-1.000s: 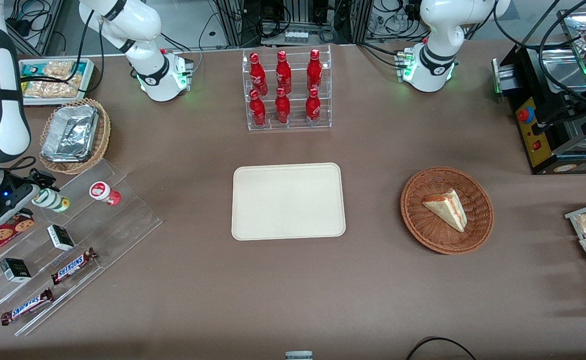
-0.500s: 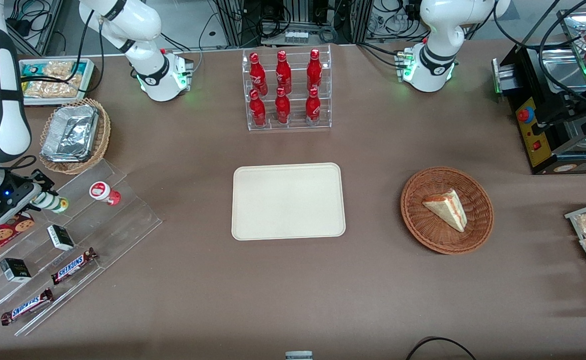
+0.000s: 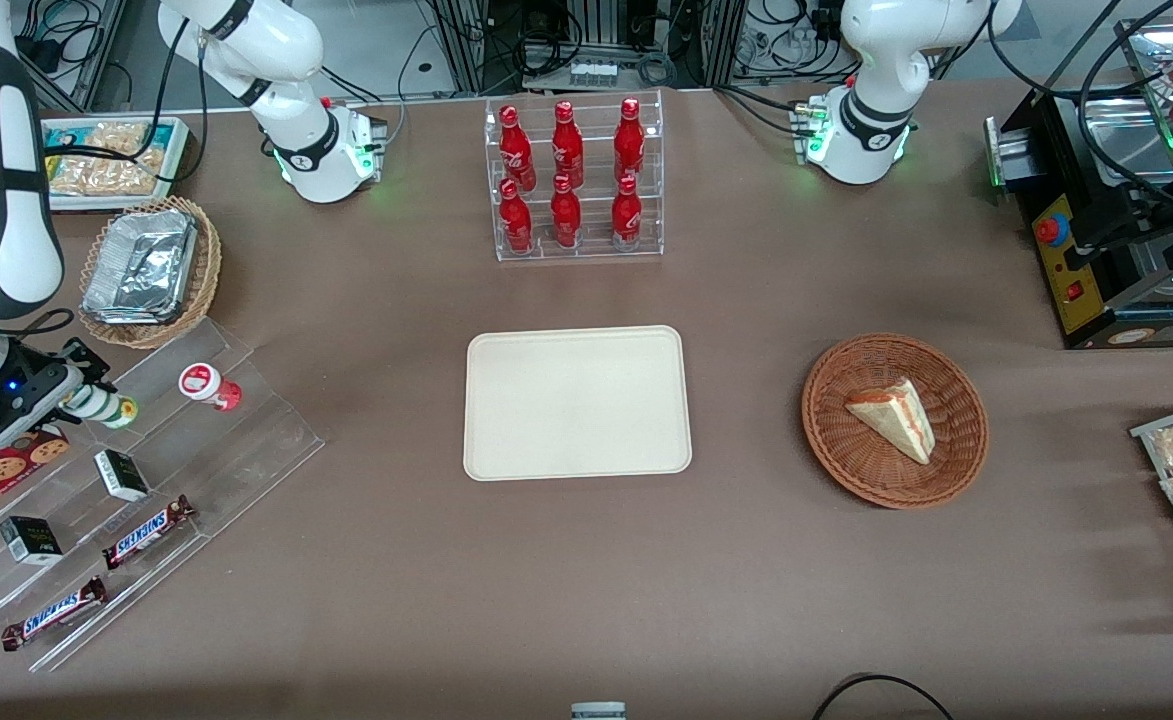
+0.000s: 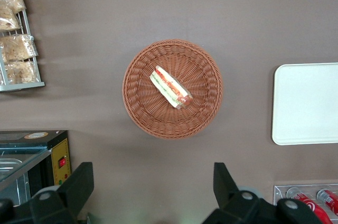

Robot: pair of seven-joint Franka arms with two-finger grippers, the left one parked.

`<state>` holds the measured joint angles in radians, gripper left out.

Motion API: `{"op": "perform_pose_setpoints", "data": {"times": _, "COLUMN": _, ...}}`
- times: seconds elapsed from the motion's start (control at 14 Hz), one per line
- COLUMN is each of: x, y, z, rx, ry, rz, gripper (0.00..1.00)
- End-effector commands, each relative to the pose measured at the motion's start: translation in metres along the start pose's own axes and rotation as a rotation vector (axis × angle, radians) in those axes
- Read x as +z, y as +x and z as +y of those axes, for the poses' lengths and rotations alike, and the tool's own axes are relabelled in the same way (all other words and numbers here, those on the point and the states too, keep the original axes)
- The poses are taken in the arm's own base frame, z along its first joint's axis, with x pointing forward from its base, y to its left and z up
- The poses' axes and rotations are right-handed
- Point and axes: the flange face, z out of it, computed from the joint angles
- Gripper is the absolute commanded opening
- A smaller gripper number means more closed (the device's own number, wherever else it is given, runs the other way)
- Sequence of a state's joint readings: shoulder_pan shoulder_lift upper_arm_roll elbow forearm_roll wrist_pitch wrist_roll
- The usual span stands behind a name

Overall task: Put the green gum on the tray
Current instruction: 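Lower the open right gripper around the gum bottle and close it, then lift the gum bottle and carry it over the cream tray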

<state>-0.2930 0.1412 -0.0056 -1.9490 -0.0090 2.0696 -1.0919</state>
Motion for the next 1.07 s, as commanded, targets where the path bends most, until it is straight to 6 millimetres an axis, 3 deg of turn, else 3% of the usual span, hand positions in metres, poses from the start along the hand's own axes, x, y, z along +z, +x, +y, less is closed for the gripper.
{"op": "perform_pose_setpoints", "data": {"times": 0.0, "x": -0.027, "y": 0.029, "z": -0.013, "rx": 0.053, "ry": 0.02, "rz": -0.001, "gripper": 0.0}}
{"op": "perform_pose_setpoints", "data": {"times": 0.29, "x": -0.028, "y": 0.074, "z": -0.047, "rx": 0.164, "ry": 0.037, "rz": -0.02, "gripper": 0.0}}
{"op": "perform_pose_setpoints", "data": {"times": 0.57, "x": -0.024, "y": 0.141, "z": -0.103, "rx": 0.285, "ry": 0.04, "rz": -0.036, "gripper": 0.0}}
{"op": "perform_pose_setpoints", "data": {"times": 1.0, "x": -0.014, "y": 0.226, "z": -0.199, "rx": 0.474, "ry": 0.03, "rz": -0.052, "gripper": 0.0}}
